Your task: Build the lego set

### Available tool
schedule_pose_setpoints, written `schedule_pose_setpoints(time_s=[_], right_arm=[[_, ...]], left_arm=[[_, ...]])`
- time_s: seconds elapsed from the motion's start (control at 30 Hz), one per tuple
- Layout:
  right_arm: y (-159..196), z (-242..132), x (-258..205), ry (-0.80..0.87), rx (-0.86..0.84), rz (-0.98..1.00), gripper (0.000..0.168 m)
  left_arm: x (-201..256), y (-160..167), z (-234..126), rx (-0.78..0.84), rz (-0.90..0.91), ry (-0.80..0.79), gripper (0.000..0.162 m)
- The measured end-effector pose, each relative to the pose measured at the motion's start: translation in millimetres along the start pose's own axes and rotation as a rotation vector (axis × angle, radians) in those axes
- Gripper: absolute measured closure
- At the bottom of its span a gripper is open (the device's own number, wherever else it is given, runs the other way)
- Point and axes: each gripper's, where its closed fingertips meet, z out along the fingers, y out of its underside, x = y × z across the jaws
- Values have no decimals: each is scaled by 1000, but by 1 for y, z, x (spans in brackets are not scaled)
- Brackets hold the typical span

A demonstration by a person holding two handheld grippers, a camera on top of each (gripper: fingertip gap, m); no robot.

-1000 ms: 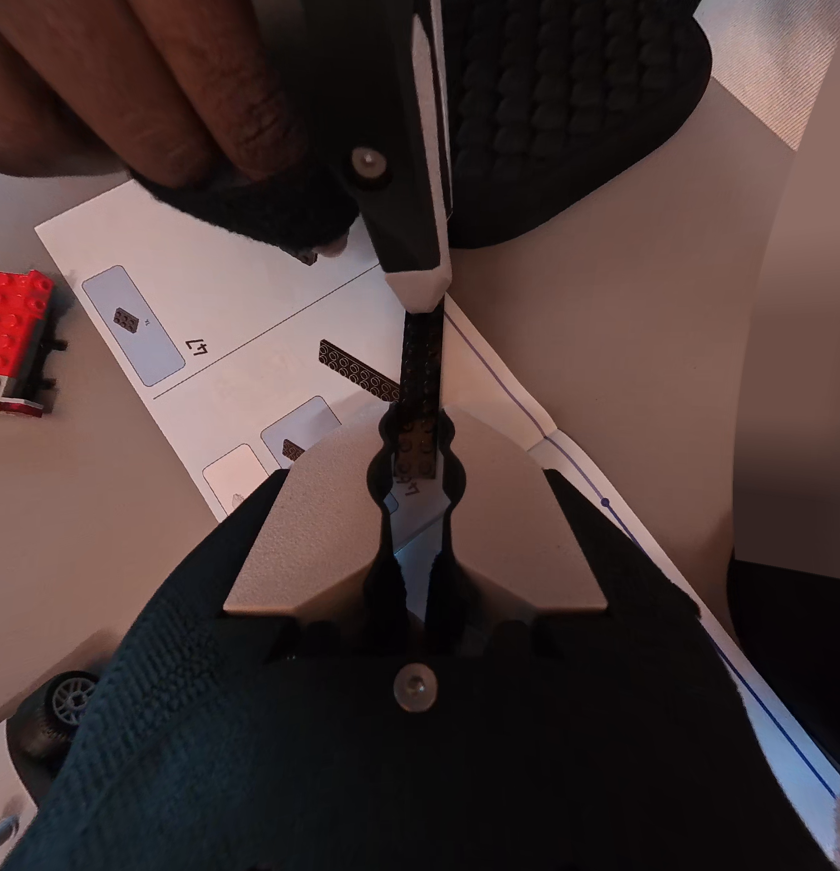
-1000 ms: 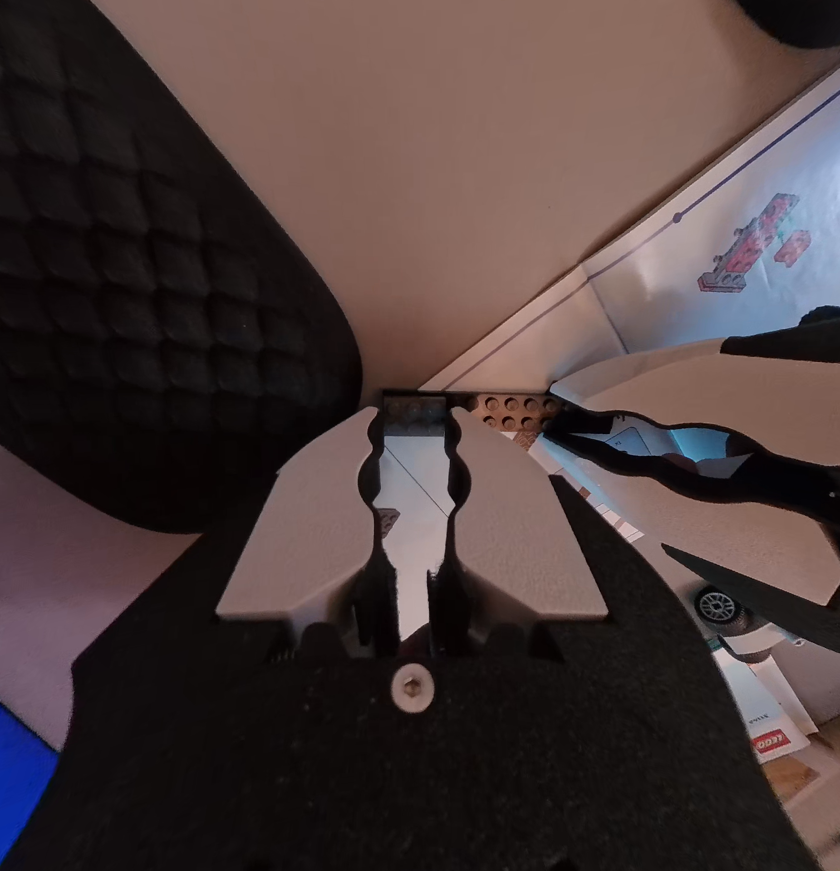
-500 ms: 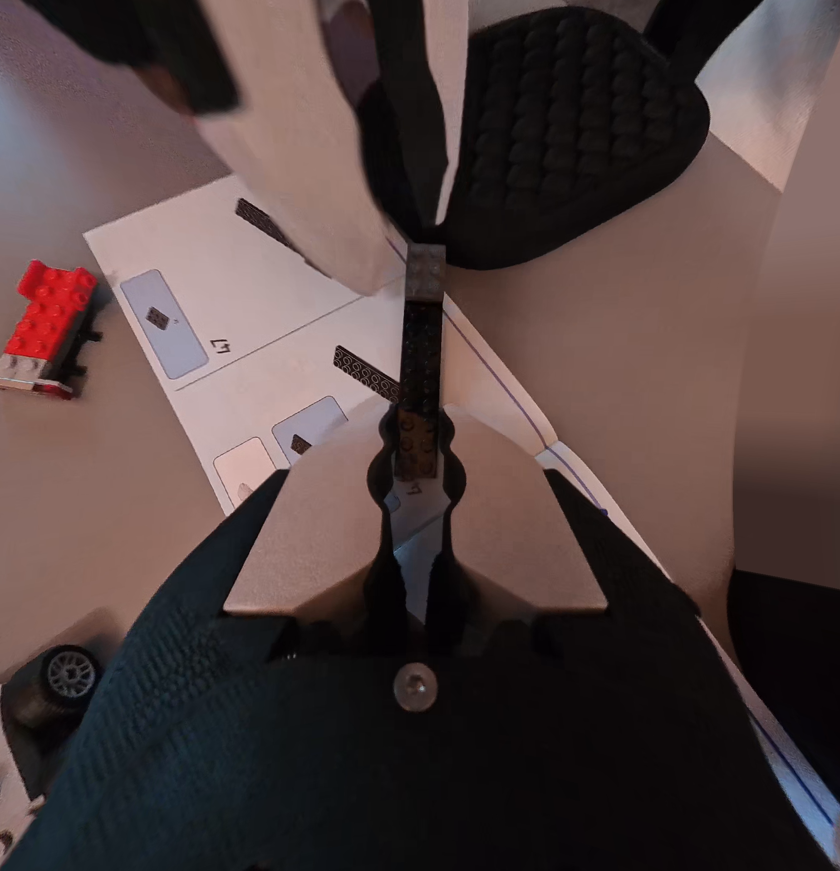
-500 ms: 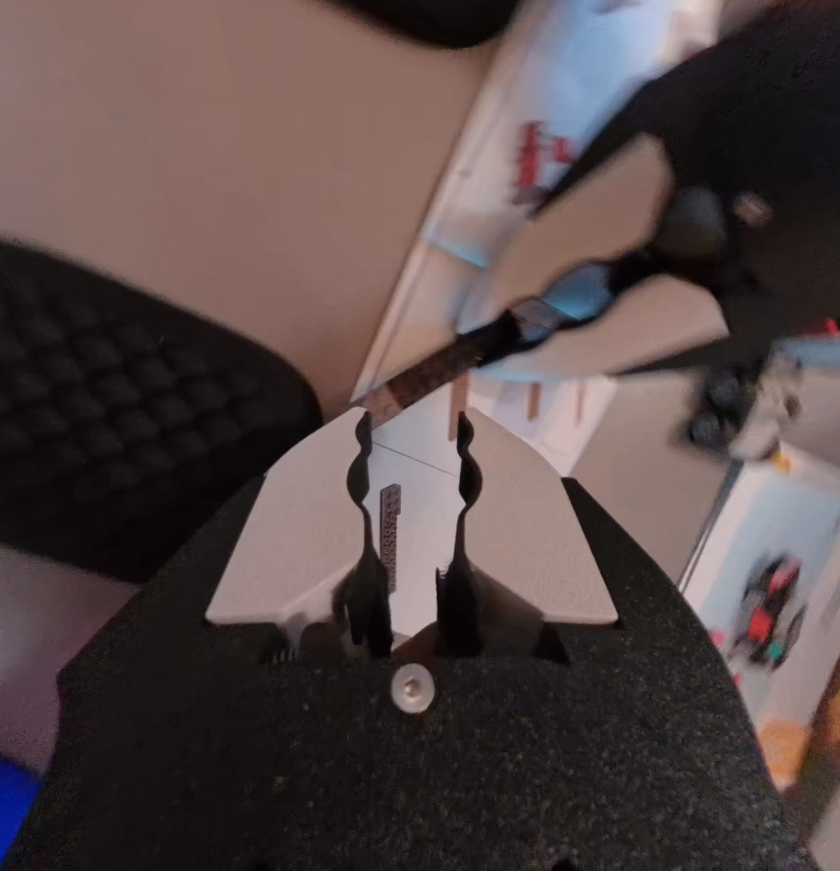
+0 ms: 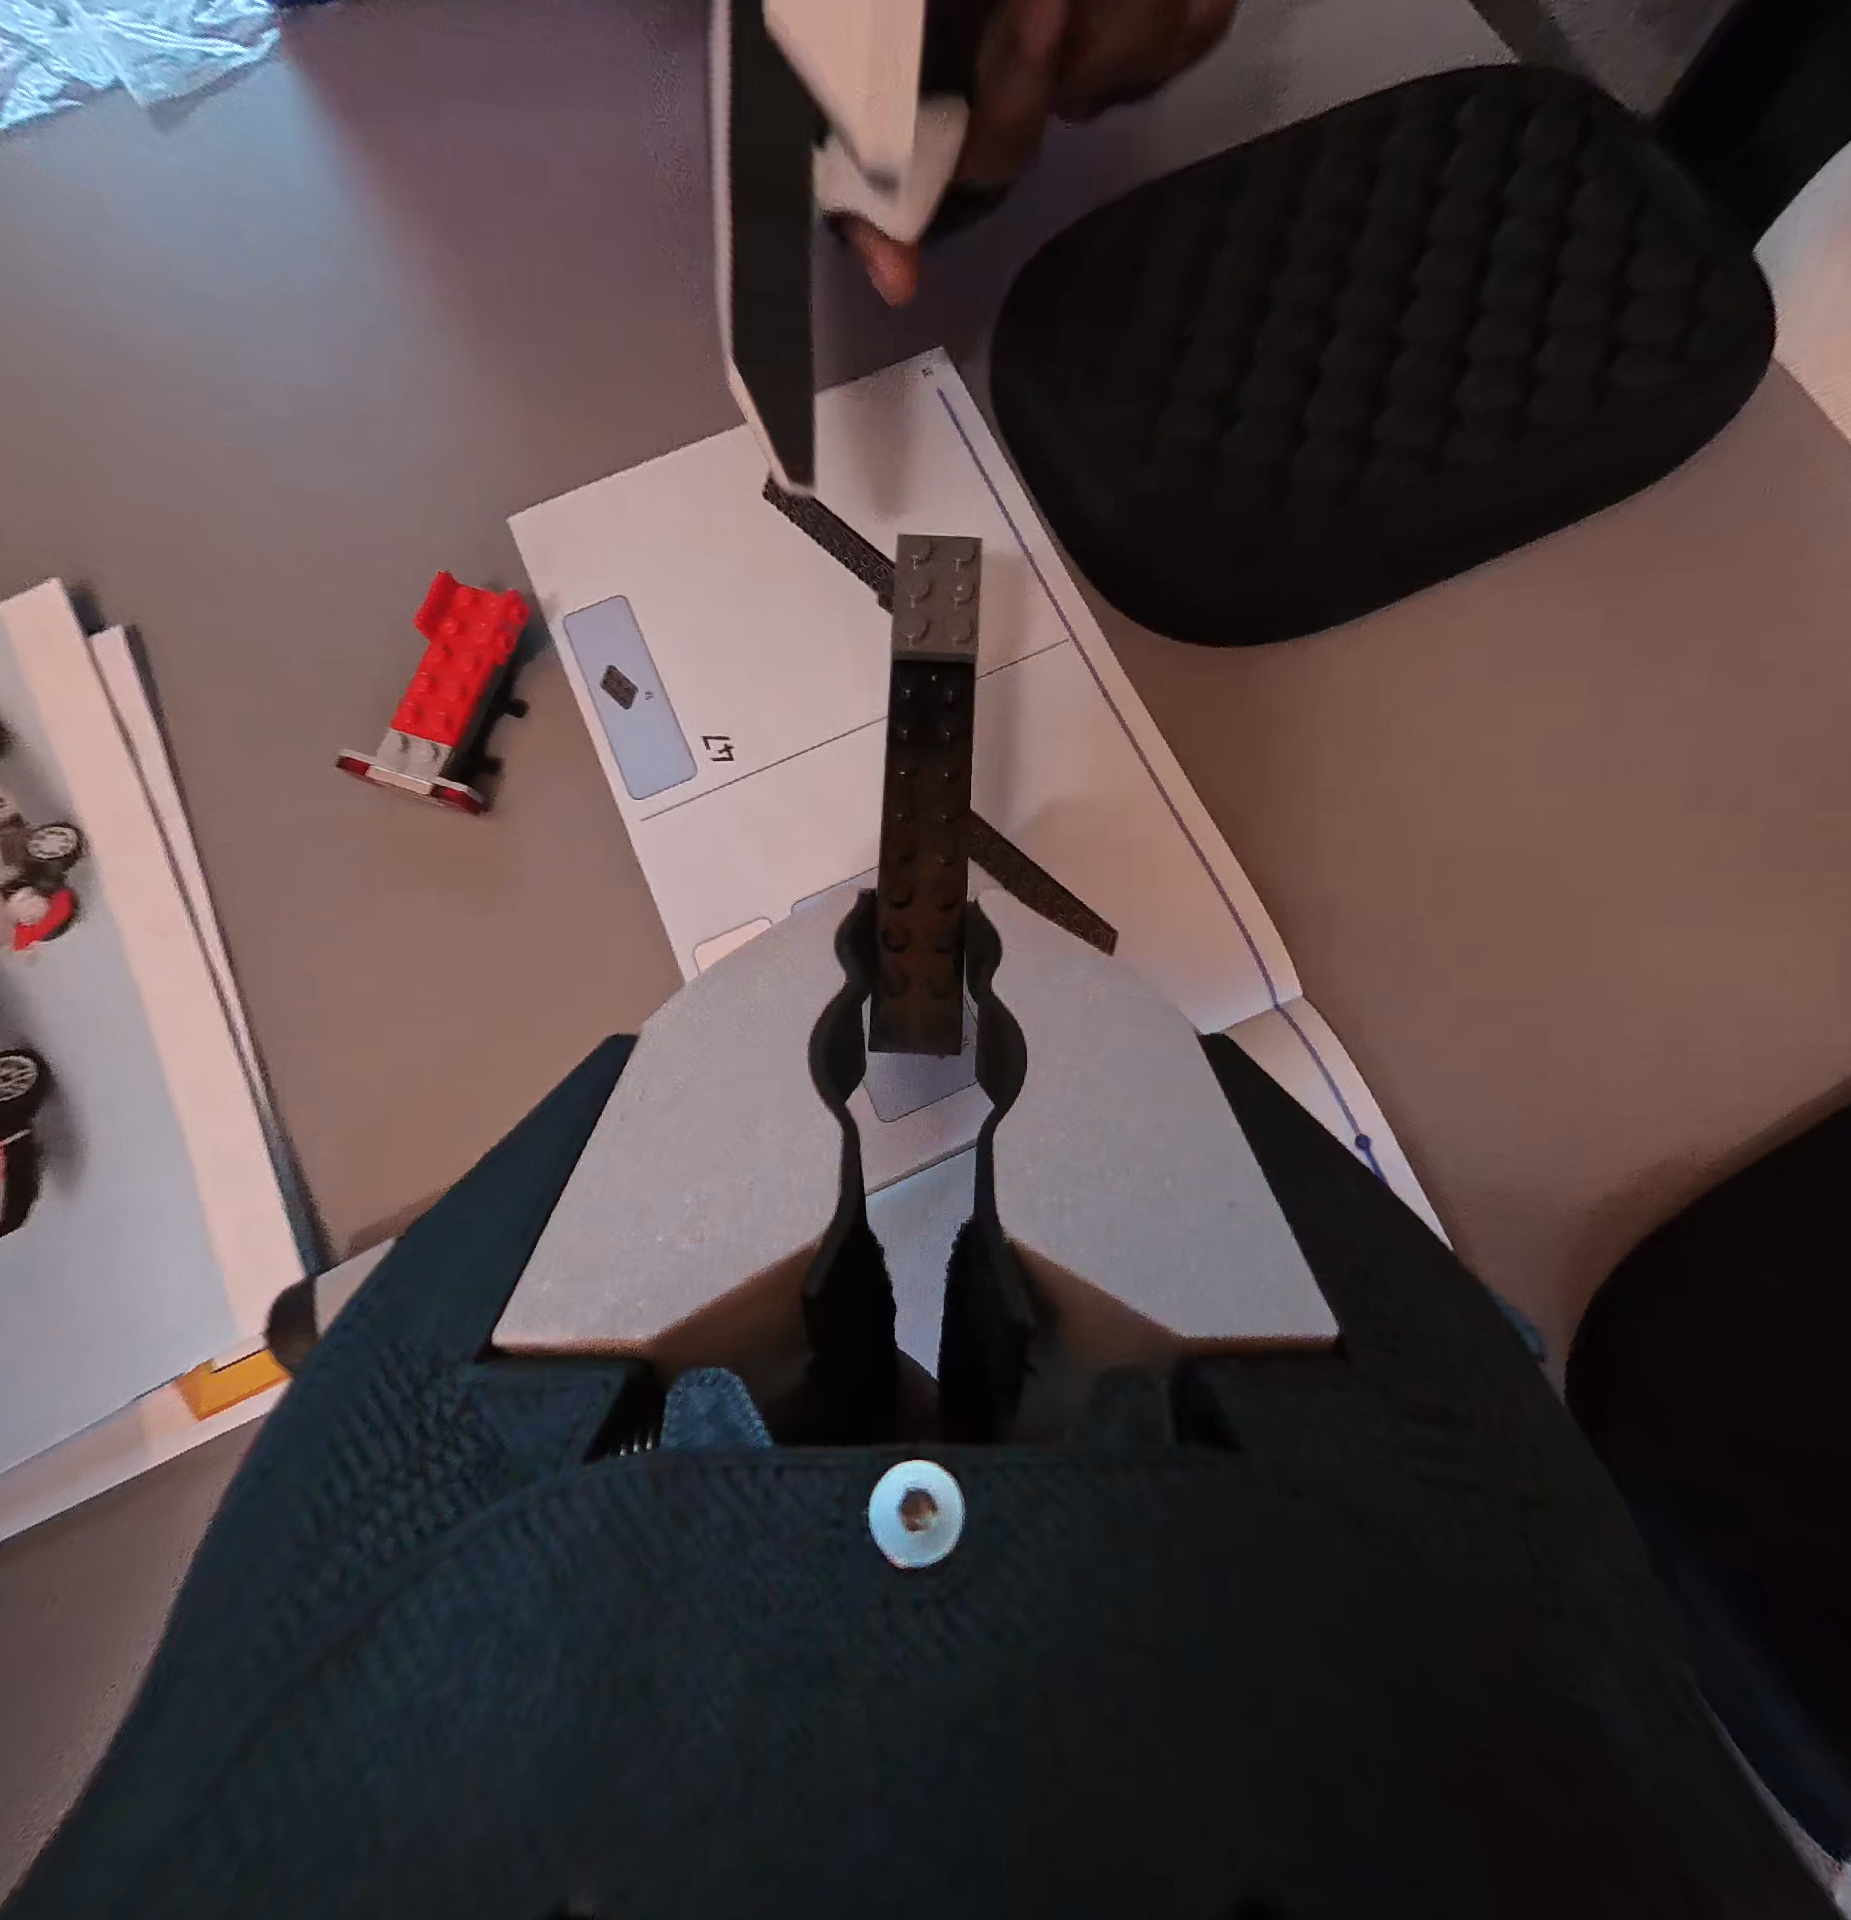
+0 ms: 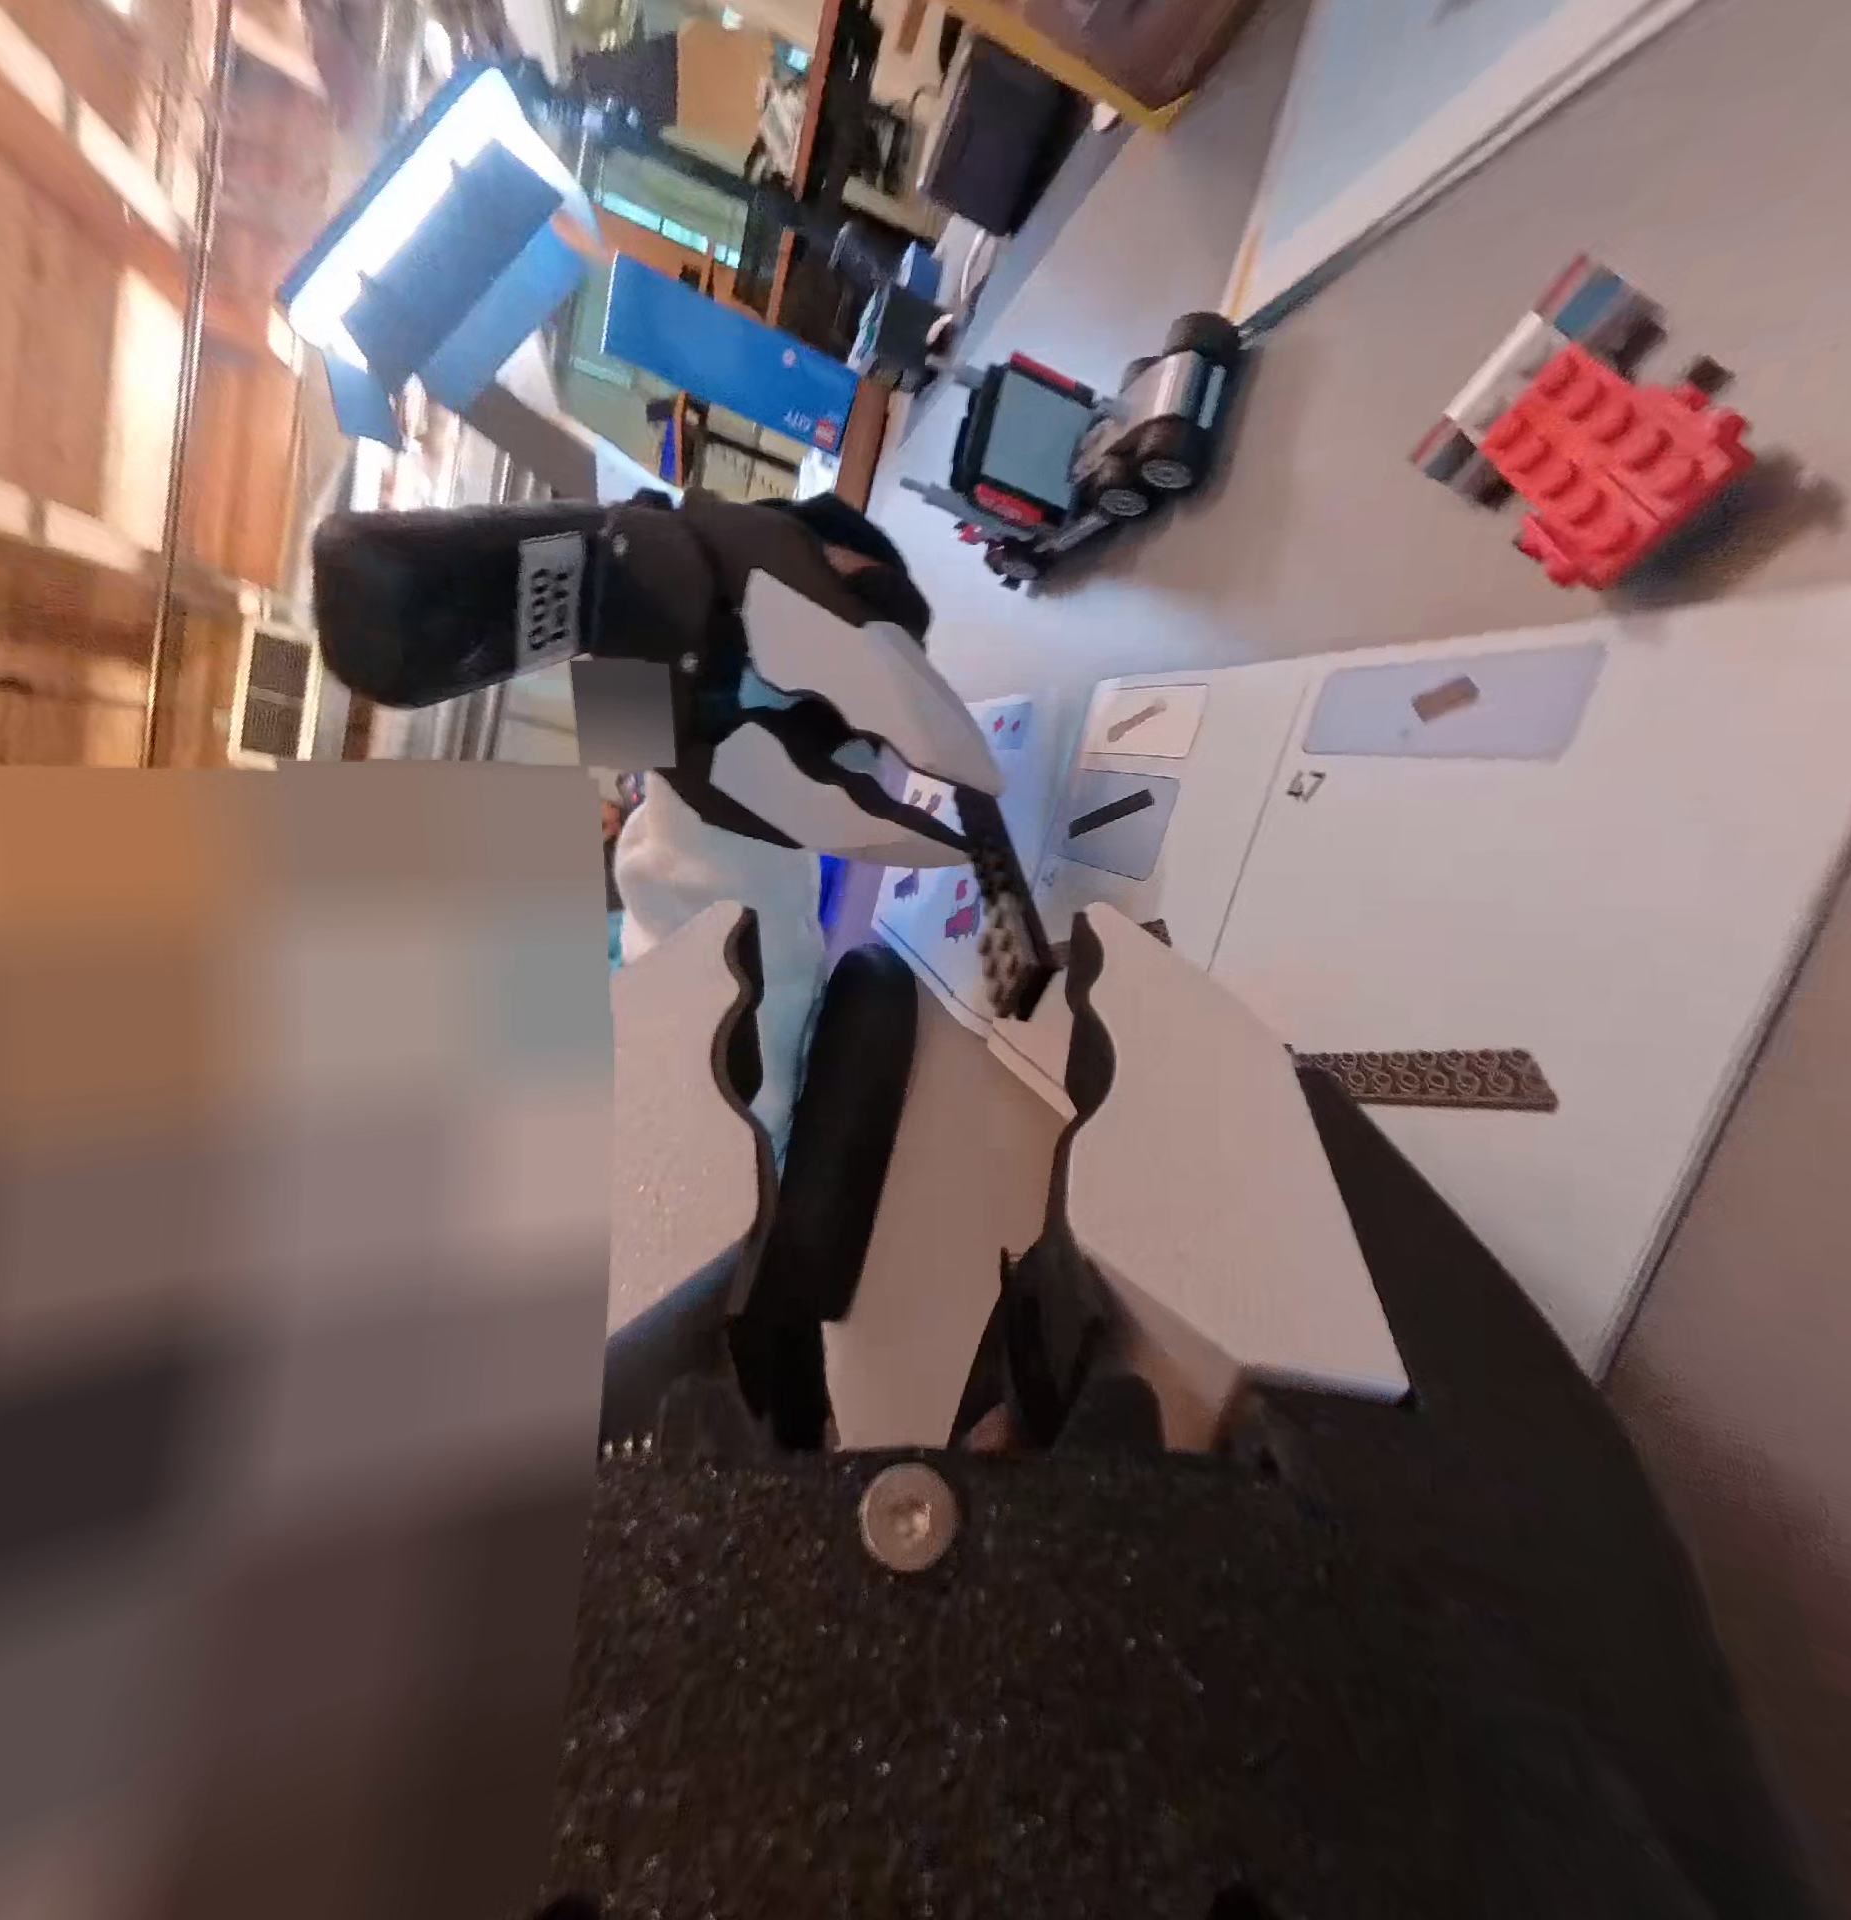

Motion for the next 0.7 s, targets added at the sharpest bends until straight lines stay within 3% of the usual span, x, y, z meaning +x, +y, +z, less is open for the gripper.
schedule_pose_setpoints(time_s=[0.27,0.5,0.57,0.7], right_arm=[[11,17,10,-81,51,165,114],[7,20,5,-147,81,184,138],[5,19,3,-160,87,161,155],[5,15,-2,-154,86,38,159]], left_arm=[[-9,-12,-10,-2,1,-64,146],[-12,-18,-8,-5,4,-93,146],[-13,-20,-7,-5,12,-100,146],[-13,-27,-10,9,62,-157,146]])
